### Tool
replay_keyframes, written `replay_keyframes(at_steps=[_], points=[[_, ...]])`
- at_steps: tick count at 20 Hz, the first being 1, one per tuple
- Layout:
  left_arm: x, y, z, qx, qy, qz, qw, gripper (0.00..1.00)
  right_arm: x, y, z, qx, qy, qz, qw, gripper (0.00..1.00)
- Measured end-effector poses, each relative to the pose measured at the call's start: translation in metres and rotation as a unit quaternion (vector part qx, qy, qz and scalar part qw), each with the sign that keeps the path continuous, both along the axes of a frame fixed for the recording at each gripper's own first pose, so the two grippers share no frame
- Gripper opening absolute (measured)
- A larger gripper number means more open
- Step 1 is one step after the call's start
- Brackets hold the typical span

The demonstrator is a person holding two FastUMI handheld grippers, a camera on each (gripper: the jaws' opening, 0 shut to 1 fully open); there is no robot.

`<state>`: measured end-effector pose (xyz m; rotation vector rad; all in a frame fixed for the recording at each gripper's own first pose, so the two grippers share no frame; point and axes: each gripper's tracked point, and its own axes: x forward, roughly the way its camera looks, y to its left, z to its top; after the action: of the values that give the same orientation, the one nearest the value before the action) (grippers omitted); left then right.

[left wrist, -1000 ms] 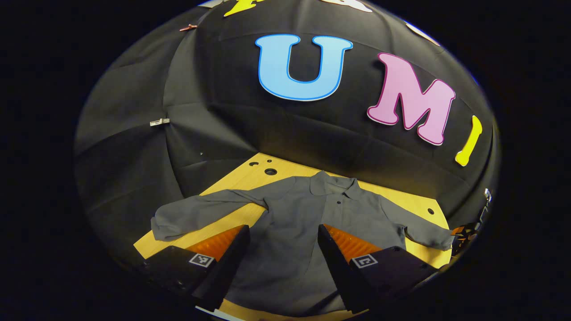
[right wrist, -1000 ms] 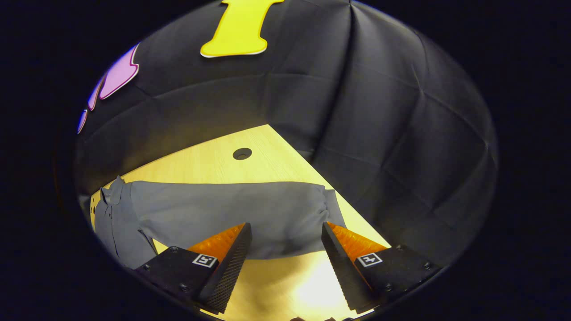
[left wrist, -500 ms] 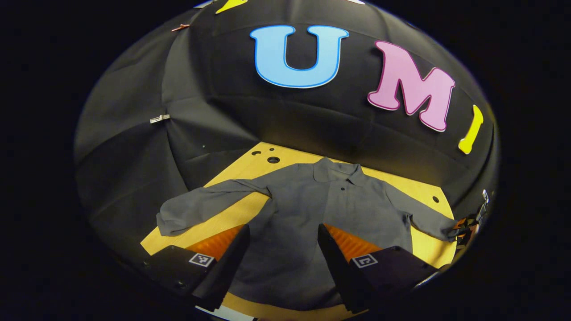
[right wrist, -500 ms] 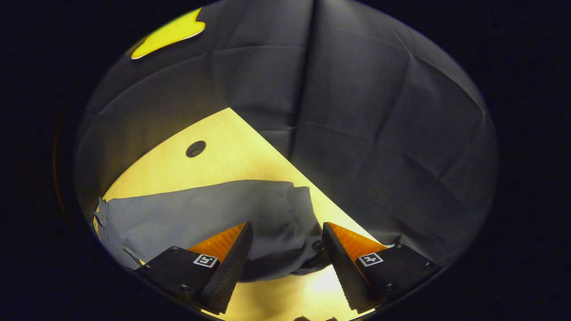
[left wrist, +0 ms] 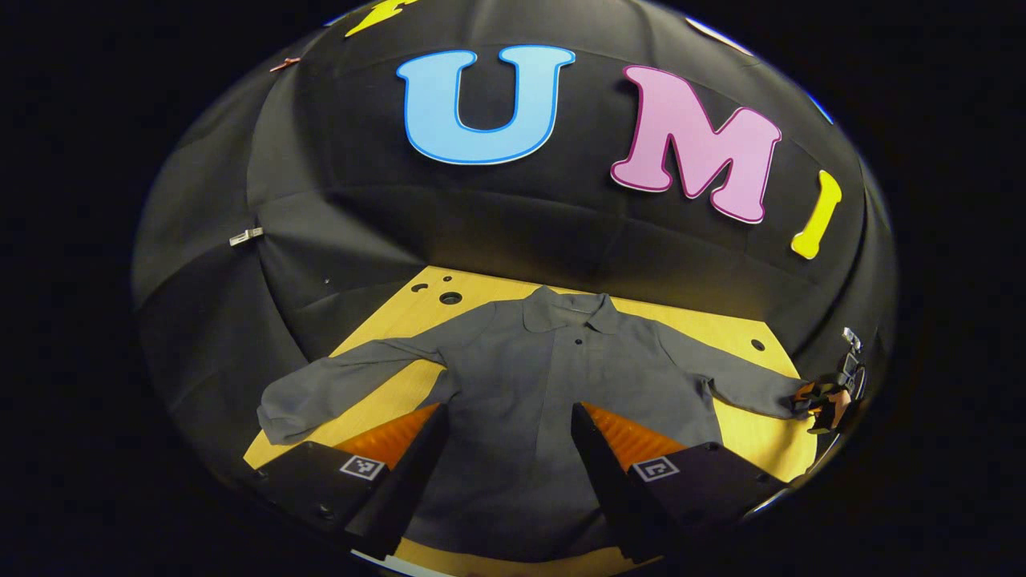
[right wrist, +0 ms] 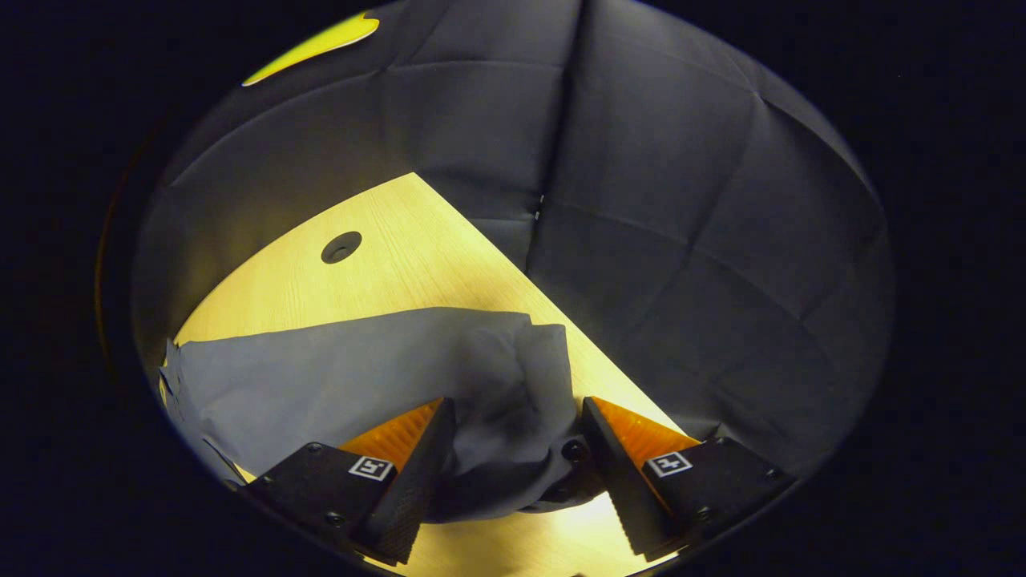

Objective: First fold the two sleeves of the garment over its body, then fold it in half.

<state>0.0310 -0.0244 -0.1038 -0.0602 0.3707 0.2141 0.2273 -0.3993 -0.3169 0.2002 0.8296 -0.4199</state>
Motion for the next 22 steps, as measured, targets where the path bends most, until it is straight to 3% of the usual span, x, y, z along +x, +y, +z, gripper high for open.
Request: replay_keyframes(at_steps=[1,6,7,9,15,21,22], points=[[0.001,-0.005,0.003,-0.009,-0.006,-0.007,1.000,0.96,0.000,0.002,0.002,0.001,0.001,0.006,1.000,0.94],[0.002,-0.009,0.009,-0.018,-0.020,-0.020,0.999,0.96,0.016,0.027,-0.005,-0.023,0.000,0.051,0.998,0.19],[0.002,-0.010,0.009,-0.018,-0.020,-0.019,0.999,0.96,0.019,0.031,-0.005,-0.027,-0.002,0.062,0.998,0.12],[0.000,-0.007,0.010,-0.018,-0.023,-0.015,0.999,0.96,0.018,0.037,-0.001,-0.028,-0.001,0.076,0.997,0.06],[-0.007,0.009,0.010,-0.016,-0.027,0.006,0.999,0.96,0.025,0.044,0.018,-0.039,-0.025,0.098,0.994,0.06],[-0.020,0.024,0.005,-0.020,-0.029,0.027,0.999,0.96,0.020,0.078,0.085,-0.058,-0.061,0.163,0.983,0.05],[-0.023,0.026,0.005,-0.020,-0.029,0.031,0.999,0.96,0.020,0.088,0.097,-0.055,-0.068,0.178,0.980,0.00]])
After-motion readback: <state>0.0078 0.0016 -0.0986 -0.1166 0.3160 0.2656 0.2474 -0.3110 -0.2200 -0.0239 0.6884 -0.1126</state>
